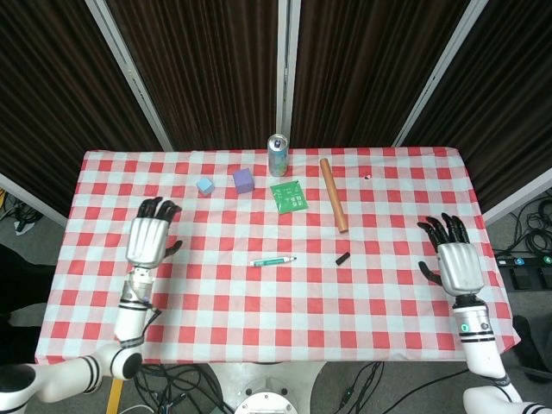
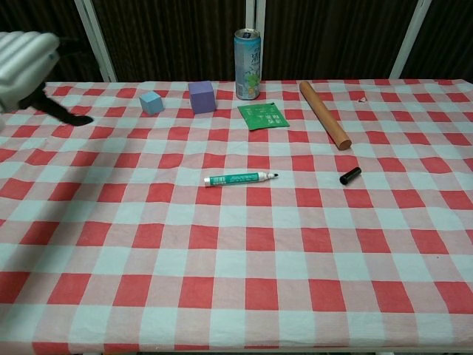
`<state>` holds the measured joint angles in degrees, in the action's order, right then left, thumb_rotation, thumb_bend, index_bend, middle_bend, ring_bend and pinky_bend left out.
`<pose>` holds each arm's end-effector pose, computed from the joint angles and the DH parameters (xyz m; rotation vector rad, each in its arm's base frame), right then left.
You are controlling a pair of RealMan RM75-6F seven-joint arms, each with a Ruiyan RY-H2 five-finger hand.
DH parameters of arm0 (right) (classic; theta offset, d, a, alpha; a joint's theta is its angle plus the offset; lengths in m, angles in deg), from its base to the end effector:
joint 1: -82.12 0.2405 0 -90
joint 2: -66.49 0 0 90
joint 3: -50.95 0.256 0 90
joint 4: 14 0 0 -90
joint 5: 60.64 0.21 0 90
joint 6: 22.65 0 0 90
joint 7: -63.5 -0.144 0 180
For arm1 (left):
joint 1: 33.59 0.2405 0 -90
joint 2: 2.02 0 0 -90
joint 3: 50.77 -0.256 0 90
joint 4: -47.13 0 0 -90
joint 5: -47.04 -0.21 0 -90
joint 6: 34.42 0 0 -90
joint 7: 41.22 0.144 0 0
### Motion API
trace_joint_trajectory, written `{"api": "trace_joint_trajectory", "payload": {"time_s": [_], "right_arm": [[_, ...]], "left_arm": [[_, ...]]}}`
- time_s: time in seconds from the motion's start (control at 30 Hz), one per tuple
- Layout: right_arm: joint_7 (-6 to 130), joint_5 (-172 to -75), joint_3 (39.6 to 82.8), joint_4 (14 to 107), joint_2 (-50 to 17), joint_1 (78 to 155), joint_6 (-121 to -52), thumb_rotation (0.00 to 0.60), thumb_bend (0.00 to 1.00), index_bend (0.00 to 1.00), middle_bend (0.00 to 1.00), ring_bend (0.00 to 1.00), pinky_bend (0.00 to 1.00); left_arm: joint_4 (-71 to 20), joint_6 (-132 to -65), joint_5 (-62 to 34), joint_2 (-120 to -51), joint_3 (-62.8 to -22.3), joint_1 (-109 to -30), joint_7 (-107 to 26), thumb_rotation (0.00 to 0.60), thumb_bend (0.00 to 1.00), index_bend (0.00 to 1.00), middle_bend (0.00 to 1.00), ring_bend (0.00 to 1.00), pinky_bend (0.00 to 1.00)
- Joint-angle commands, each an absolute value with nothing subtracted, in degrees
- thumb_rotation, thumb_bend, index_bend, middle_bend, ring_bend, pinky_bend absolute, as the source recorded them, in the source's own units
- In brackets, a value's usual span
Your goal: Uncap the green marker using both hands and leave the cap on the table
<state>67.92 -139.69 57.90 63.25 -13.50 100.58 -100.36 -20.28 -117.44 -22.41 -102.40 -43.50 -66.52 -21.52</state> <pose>-0.2956 -0.2724 0.0915 1.4409 -0.8280 0.9415 -0.2104 0.3232 0.0008 -1.4276 -0.6884 -0.9954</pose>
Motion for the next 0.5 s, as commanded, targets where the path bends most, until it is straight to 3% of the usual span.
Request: {"api": "trace_joint_trajectory", "payload": {"time_s": [0.03, 0.5], "right_arm": [[70.82, -139.81, 56.64, 64.99, -12.38, 98.10, -102.96, 0.600, 0.15, 0.16, 0.11, 0.00, 0.00], [70.80, -141.13, 54.76, 64.12, -13.65, 93.77, -106.00, 0.600, 0.15, 0.13, 0.10, 0.00, 0.00]], "left_arm": [[-23.57, -121.03, -23.17, -98.16, -47.96, -59.62, -23.54, 0.600, 0.11, 0.31, 0.26, 0.17, 0.20], [-34.84, -126.74, -26.48, -93.08, -52.29, -49.25, -19.64, 0.600, 0.11, 0.30, 0.26, 0.17, 0.20]]}}
